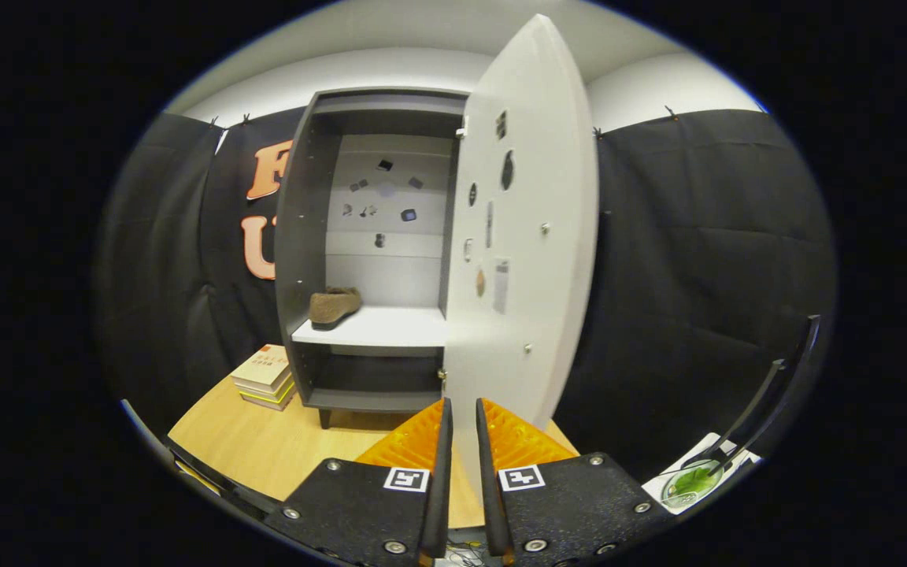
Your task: Open the shoe cabinet door, grab the shoes and put them into the shoe cabinet, then close the shoe cabinet door.
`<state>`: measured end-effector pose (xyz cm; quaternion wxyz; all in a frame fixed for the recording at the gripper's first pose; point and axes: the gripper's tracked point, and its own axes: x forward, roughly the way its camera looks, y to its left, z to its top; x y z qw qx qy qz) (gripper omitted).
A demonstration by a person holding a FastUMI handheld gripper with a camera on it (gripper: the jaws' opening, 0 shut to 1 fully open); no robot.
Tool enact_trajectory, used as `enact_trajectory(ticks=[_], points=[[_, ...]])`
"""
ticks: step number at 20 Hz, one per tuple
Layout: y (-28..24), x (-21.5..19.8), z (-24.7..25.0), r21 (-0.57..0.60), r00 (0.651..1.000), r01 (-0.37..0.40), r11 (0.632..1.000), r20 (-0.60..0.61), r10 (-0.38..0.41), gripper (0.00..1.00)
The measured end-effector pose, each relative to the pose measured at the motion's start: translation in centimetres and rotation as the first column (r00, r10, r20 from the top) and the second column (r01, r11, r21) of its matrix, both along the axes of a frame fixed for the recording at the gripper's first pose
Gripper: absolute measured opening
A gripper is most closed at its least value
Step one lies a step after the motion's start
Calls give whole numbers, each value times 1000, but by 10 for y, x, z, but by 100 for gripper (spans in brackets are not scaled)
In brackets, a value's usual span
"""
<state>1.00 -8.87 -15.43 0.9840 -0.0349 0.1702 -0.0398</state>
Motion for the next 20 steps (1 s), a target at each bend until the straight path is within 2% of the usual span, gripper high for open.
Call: enact_trajectory(ticks=[2,5,7,12,20], points=[[33,-2,-21,19,998,-42,999,-44,43,24],[57,6,-60,52,993,-36,998,-114,42,34],[75,15,-85,105,986,-46,993,-154,62,38],[97,34,-161,147,962,-70,987,-252,106,46],[124,56,-288,224,915,-67,972,-375,150,46]])
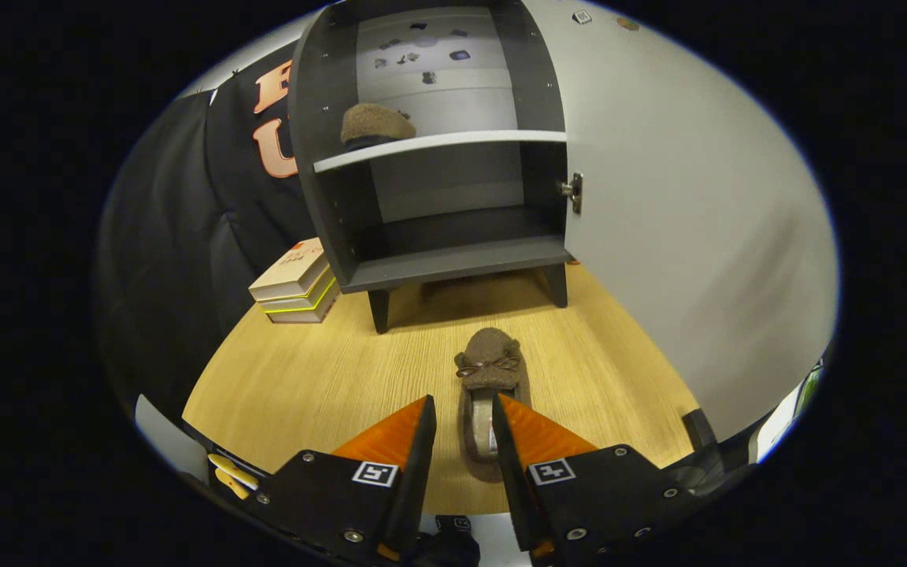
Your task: Open the shoe cabinet door, grab the shoes and put them into the shoe cabinet, then close the shoe cabinet door.
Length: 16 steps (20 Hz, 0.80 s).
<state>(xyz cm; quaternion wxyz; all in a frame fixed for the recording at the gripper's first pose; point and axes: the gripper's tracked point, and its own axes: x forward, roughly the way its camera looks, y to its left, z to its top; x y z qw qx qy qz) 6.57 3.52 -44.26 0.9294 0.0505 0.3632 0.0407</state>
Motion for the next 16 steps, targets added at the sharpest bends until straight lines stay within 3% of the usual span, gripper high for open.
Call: enact_trajectory(ticks=[7,16], points=[[7,34,-74,12,998,-26,1000,-50,27,44],[18,79,-115,-11,999,-23,1000,-35,23,28]])
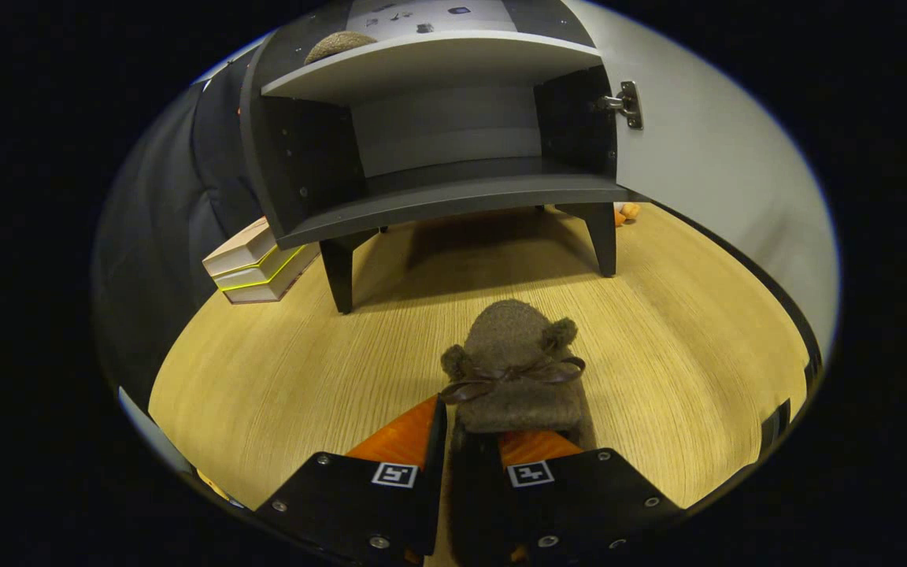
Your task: Open the shoe cabinet door, grab the shoes and put them into the shoe cabinet, then close the shoe cabinet door.
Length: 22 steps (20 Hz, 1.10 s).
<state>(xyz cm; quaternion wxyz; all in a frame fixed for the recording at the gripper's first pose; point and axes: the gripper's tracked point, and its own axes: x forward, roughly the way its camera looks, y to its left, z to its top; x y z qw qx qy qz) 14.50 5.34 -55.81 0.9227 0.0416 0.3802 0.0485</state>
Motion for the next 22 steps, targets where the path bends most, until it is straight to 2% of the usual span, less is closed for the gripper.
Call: enact_trajectory(ticks=[4,5,10,16,20,22], points=[[0,10,-8,-12,1000,17,1000,-14,-17,17],[0,11,-7,-17,1000,17,1000,-15,-17,12],[-2,7,19,49,999,37,998,-37,-35,6],[-7,11,121,75,998,33,997,47,-37,6],[-3,20,202,23,990,2,1000,143,-5,6],[-2,25,237,3,982,19,1000,186,-19,6]])
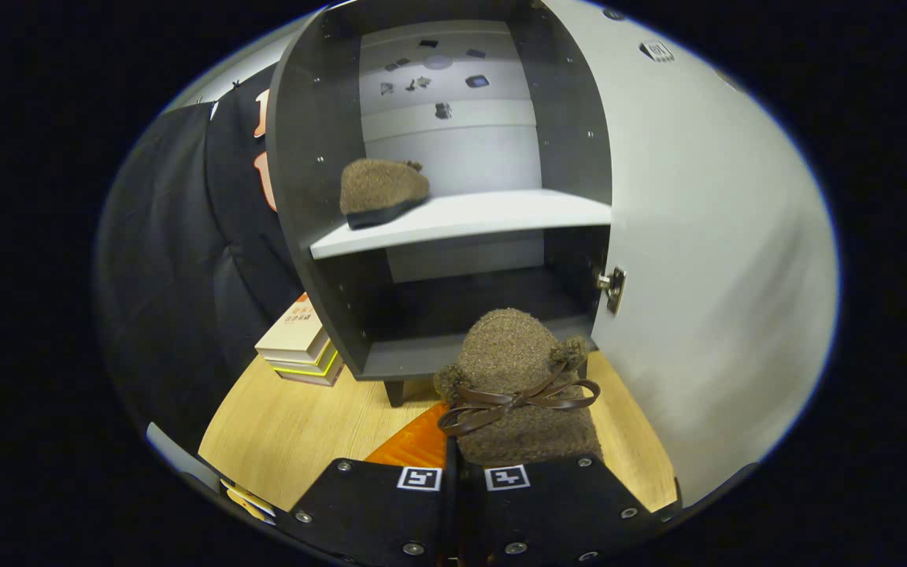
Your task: Open the shoe cabinet door, grab the shoes and put them into the shoe cabinet, then close the shoe cabinet door.
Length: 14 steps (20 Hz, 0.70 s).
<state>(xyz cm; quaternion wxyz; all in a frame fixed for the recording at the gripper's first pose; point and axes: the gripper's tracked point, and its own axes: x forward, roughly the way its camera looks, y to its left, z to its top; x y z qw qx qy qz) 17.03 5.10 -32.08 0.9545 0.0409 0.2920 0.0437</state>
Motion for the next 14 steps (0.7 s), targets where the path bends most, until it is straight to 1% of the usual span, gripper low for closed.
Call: enact_trajectory(ticks=[2,4,7,11,14], points=[[4,8,33,-14,999,3,1000,50,-2,6],[2,15,63,-35,995,25,999,97,-21,6],[7,25,98,-40,990,34,999,136,-28,6],[19,49,119,-72,990,23,997,143,-13,6],[23,78,125,-101,987,19,995,158,-3,6]])
